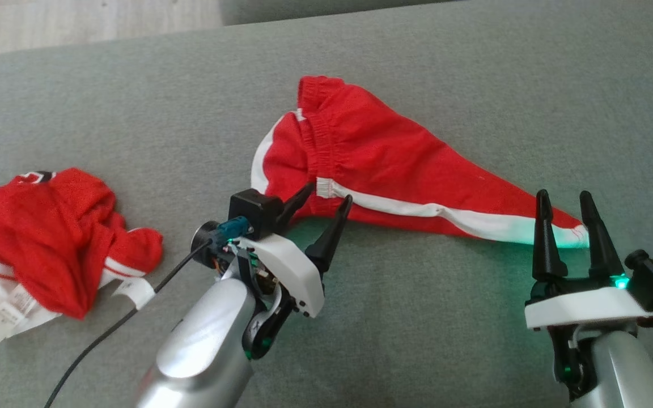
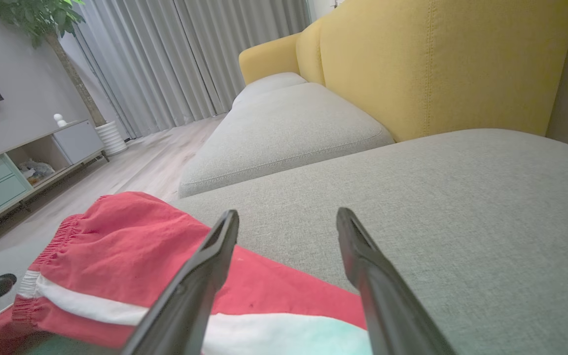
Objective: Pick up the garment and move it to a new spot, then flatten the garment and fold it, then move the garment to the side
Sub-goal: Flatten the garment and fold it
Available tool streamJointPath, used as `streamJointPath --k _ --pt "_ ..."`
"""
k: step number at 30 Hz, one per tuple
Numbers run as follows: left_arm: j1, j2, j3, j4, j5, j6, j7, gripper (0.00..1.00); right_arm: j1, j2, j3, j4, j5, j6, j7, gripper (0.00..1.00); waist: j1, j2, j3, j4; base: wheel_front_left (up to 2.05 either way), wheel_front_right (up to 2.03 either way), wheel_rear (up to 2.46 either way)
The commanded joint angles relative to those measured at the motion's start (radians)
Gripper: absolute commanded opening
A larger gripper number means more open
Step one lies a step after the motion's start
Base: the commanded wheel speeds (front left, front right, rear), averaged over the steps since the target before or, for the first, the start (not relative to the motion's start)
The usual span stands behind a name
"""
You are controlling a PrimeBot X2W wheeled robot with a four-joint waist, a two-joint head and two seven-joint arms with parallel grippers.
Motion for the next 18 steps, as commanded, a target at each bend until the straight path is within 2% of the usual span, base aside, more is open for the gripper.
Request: streamJointPath --k 1,14,15,16,17,18 --pt "-0.053 0.016 0.022 -0.017 -0.01 -0.005 0.003 1.0 -0.041 -0.005 0.027 -0.031 0.004 -0.001 -0.011 1.0 -0.0001 0.0 0.011 -0.017 0.0 0.0 0.0" --pt "-0.098 0.042 -0.011 0.021 -0.036 -0.006 -0.001 1.0 -0.05 -0.005 0.022 -0.026 0.008 -0.001 -0.011 1.0 -0.0001 0.0 0.03 -0.041 0.0 0.0 0.0" --pt "-0.101 0.043 -0.014 0.024 -0.038 -0.006 -0.002 0.84 -0.051 -0.005 0.022 -0.025 0.009 -0.001 -0.011 1.0 -0.0001 0.0 0.029 -0.041 0.0 0.0 0.0" --pt "-0.104 0.043 -0.017 0.026 -0.041 -0.006 -0.003 0.38 -0.052 -0.005 0.022 -0.025 0.009 -0.001 -0.011 1.0 -0.0001 0.0 0.029 -0.041 0.0 0.0 0.0" --pt "-0.107 0.044 -0.021 0.026 -0.043 -0.006 -0.005 0.0 -0.054 -0.005 0.022 -0.023 0.009 -0.001 -0.011 1.0 -0.0001 0.0 0.028 -0.04 0.0 0.0 0.0" --pt "-0.11 0.045 -0.025 0.026 -0.044 -0.006 -0.01 0.0 -0.054 -0.005 0.021 -0.019 0.007 -0.001 -0.011 1.0 -0.0001 0.0 0.027 -0.04 0.0 0.0 0.0"
